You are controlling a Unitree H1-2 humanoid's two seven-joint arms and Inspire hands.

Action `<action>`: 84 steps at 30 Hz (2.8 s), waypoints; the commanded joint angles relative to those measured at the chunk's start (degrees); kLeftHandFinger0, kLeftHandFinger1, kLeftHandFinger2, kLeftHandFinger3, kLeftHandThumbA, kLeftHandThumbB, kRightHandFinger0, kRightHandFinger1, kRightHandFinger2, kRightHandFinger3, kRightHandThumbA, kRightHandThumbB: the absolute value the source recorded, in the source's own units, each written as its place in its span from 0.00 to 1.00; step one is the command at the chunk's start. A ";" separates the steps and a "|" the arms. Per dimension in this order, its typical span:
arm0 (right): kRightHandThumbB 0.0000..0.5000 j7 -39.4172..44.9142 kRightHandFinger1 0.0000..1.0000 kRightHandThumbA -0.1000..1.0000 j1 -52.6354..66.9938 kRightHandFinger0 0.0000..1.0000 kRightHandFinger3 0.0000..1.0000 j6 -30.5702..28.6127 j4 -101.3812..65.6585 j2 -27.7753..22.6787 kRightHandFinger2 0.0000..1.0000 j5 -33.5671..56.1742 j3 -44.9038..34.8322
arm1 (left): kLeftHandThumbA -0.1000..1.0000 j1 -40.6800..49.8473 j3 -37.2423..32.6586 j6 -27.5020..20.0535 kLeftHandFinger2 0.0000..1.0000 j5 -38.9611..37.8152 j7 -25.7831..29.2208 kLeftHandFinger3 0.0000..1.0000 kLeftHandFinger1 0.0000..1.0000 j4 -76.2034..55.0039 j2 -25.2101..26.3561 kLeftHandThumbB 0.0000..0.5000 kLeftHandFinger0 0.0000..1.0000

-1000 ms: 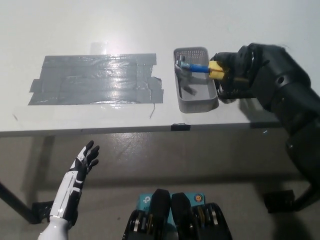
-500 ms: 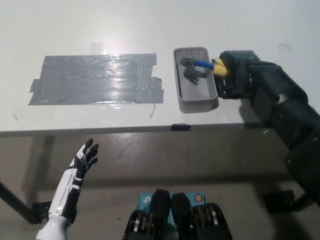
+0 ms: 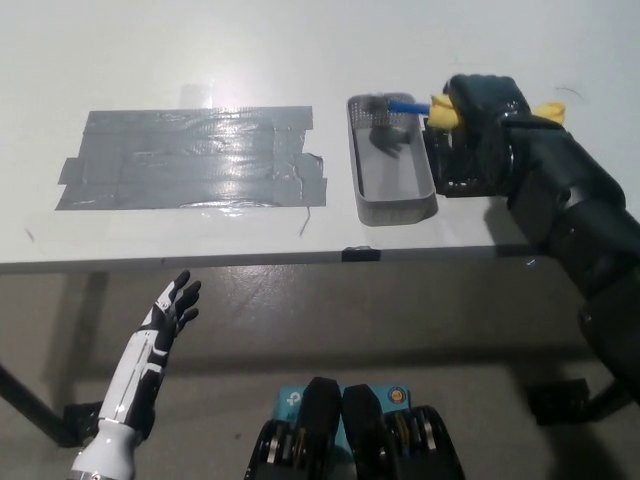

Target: The robot picks the hammer placed on top of the gray container with right hand and places it on the grey area of the desk

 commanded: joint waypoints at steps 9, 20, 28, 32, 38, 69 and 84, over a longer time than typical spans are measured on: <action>0.36 -5.21 0.54 0.00 -10.20 0.04 0.57 -6.20 -7.25 5.28 0.92 1.05 -2.91 | 1.00 0.38 -0.54 -1.19 1.00 -0.45 -1.29 1.00 1.00 -1.35 0.64 0.09 1.00; 0.40 -7.27 0.43 0.00 -9.07 0.00 0.67 -5.87 -3.03 15.86 0.81 2.54 -5.87 | 0.98 0.25 -0.77 -0.24 1.00 -0.20 -1.56 1.00 1.00 -1.92 0.76 0.17 1.00; 0.44 -8.95 0.34 0.00 -8.01 0.00 0.45 -3.74 1.10 21.69 0.74 3.21 -7.40 | 0.99 0.75 -1.74 1.29 1.00 1.01 -1.83 1.00 1.00 -3.05 1.02 0.25 1.00; 0.44 -8.99 0.35 0.00 -7.51 0.00 0.52 -3.29 2.08 23.42 0.71 2.97 -7.32 | 0.99 0.56 -2.40 1.45 1.00 1.84 -1.96 1.00 1.00 -3.23 1.10 0.23 1.00; 0.51 -9.13 0.13 0.00 -5.94 0.00 0.63 -2.31 2.66 24.64 0.37 3.74 -8.30 | 0.99 0.30 -2.58 2.84 1.00 1.71 -2.15 1.00 1.00 -4.30 1.26 0.25 1.00; 1.00 4.48 1.00 0.89 -5.30 1.00 1.00 -0.90 2.34 19.03 1.00 8.56 -11.21 | 1.00 -2.13 -3.87 3.07 1.00 1.85 -3.14 1.00 1.00 -3.99 2.20 0.19 1.00; 1.00 8.74 1.00 0.96 -19.68 1.00 1.00 -8.47 -5.30 15.52 1.00 21.65 -26.86 | 1.00 -3.27 -4.11 4.22 1.00 1.60 -2.98 1.00 1.00 -3.94 2.04 0.27 1.00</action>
